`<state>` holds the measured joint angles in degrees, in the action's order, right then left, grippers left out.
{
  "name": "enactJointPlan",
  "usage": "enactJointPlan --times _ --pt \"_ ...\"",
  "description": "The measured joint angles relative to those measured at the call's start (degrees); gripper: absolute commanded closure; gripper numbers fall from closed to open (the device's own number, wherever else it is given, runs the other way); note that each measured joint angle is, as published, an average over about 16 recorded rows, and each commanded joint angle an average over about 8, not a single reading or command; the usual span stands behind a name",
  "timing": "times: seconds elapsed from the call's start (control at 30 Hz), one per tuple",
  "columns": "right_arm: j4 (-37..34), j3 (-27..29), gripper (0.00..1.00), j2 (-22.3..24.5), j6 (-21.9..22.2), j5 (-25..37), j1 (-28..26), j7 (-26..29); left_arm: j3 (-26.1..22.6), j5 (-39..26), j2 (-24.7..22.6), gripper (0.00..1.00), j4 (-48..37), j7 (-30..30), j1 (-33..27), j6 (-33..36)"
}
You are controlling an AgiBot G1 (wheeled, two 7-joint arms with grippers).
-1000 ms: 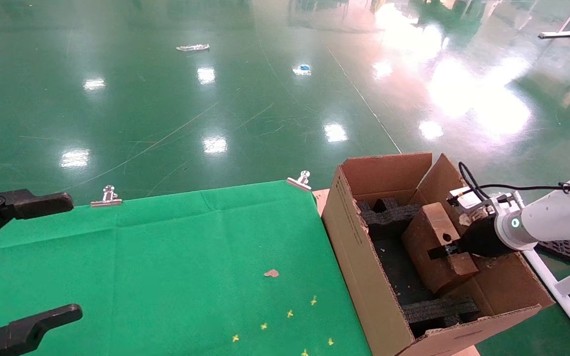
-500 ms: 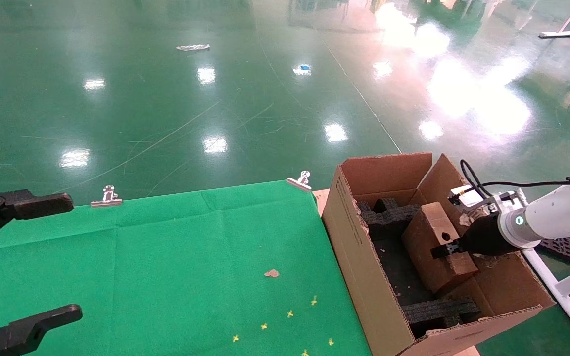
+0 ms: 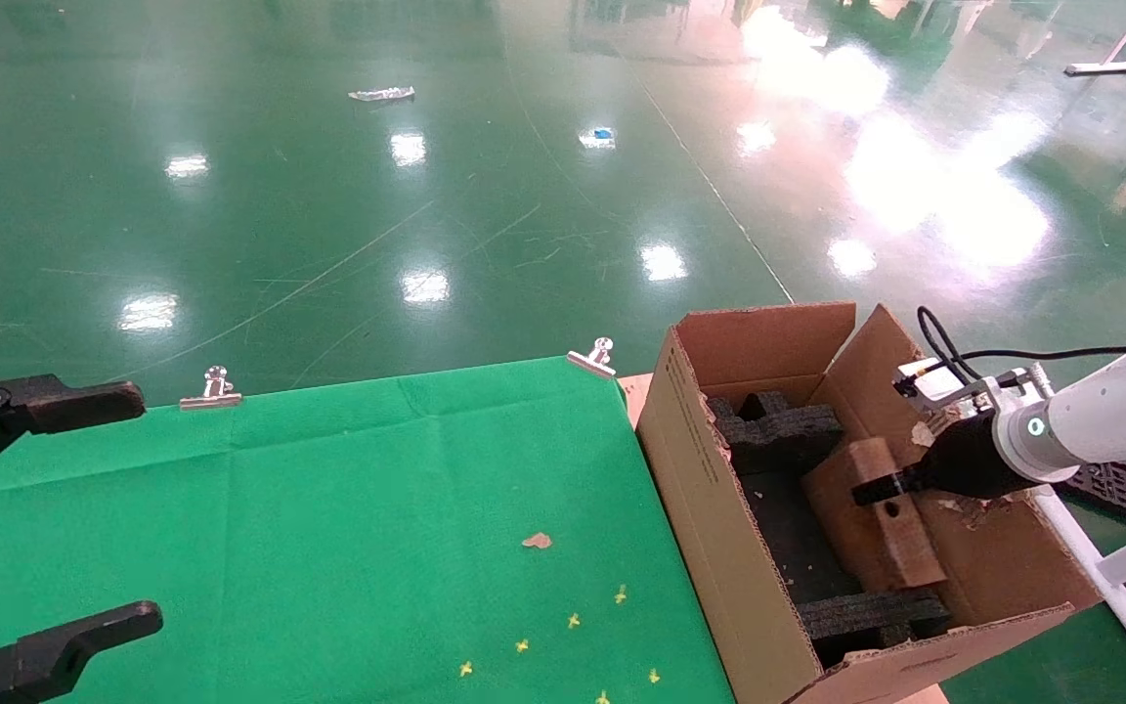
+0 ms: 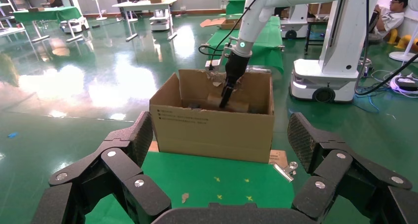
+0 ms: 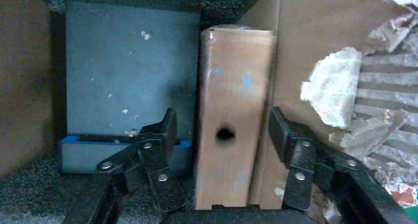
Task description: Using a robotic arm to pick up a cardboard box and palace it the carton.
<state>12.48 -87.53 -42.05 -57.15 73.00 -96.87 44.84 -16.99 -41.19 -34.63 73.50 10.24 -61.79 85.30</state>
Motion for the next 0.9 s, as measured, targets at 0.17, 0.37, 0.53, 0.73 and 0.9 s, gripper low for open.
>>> enactJointPlan --times 0.17,0.37,0.53,0.73,0.9 --pt "0.51 0.53 0.00 0.43 -0.76 -0.45 -2.12 -1.11 -0.02 0.01 0.01 0.00 0.00 -0.01 0.00 -0.01" --pt "2.78 1.78 0.00 2.05 -2.27 -1.28 -7.65 -2.99 -0.03 0.02 0.01 0.00 0.00 -0.02 -0.01 -0.01" --pt "6.58 3.26 0.00 4.46 -3.65 -1.90 -14.34 -4.69 -0.05 0.03 0.02 0.00 0.00 -0.02 -0.01 -0.02" --pt "13.40 4.99 0.00 8.12 -4.60 -2.36 -21.86 -5.62 -0.07 0.05 0.03 0.00 0.00 -0.03 -0.02 -0.03" --pt "19.23 6.16 0.00 11.03 -4.64 -2.85 -25.70 -5.60 -0.08 0.06 0.03 0.00 0.00 -0.04 -0.01 -0.04"
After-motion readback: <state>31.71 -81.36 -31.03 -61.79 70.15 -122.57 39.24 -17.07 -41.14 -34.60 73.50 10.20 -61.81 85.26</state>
